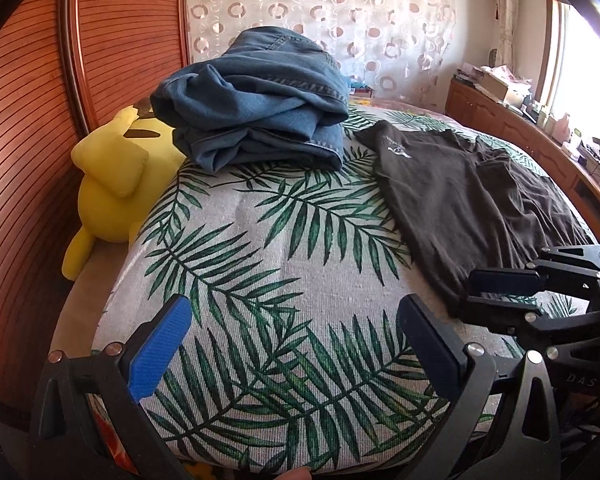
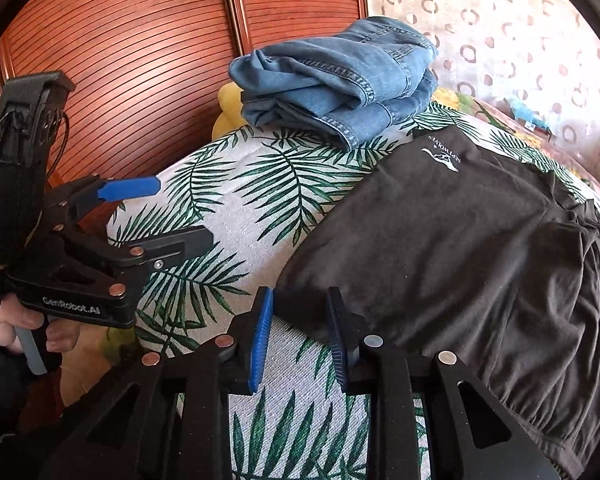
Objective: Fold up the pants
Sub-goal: 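Move the right gripper to the black shorts' waistband edge and close on it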
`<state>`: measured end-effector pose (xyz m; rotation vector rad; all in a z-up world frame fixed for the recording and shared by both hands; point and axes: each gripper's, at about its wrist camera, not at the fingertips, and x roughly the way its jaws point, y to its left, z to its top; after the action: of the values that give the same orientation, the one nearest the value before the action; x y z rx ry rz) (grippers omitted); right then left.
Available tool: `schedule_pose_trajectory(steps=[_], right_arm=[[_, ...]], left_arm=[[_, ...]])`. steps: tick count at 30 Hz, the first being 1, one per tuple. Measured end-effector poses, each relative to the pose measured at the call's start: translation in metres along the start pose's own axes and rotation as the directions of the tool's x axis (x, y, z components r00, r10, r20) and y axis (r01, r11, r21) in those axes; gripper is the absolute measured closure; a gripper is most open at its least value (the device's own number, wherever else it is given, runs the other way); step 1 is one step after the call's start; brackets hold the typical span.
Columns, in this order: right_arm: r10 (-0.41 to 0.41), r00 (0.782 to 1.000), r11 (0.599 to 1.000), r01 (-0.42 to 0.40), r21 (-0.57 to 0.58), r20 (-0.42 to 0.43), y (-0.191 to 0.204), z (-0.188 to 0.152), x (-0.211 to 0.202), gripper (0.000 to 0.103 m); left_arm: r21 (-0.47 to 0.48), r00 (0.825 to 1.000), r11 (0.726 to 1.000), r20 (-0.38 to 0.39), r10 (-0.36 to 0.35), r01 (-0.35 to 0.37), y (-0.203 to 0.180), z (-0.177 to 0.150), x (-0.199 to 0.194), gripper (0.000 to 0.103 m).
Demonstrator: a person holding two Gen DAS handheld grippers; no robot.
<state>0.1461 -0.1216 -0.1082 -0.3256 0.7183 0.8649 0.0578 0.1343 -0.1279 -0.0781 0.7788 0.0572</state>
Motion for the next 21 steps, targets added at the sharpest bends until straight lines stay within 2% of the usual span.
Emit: schedule_pose_trajectory(steps=[6,10,14,15,17,19,21], right_arm=[[-0.015,1.0,0.999,0.015,-0.032,0.003,0.018,0.003,0.011,0.075],[-0.045,0.999,0.995,0.045,-0.084,-0.001,0.031,0.004,0.016,0.071],[-0.059,0.998,0.994,0.058,-0.093,-0.006,0.034,0.004,0.018,0.072],[-0.06,0.998,0.994,0.059,-0.091,-0.004,0.034,0.004,0.018,0.075],[-0.068,0.998,0.995,0.068,-0.076,0.0,0.032,0.004,0.018,0.088],[-0.035,0.999,0.999,0.035,-0.009,-0.001,0.017,0.005,0.016,0.099],[0.001,1.0,0.999,-0.002,0.054,0.003,0.004,0.004,0.013,0.099]], left_arm=[[0.006,1.0,1.0,-0.01,-0.001,0.001,0.002,0.001,0.004,0.0],[0.0,1.0,1.0,-0.014,0.001,-0.001,0.004,0.001,0.006,0.0],[-0.004,1.0,1.0,-0.014,0.003,-0.003,0.006,0.001,0.005,0.0],[-0.004,1.0,1.0,-0.013,0.004,-0.004,0.006,0.001,0.005,0.0],[-0.006,1.0,1.0,-0.013,0.004,-0.005,0.006,0.001,0.005,0.0],[-0.009,1.0,1.0,-0.014,0.003,-0.003,0.007,0.001,0.005,0.0],[-0.011,1.0,1.0,-0.014,-0.001,0.0,0.006,0.002,0.004,0.0]])
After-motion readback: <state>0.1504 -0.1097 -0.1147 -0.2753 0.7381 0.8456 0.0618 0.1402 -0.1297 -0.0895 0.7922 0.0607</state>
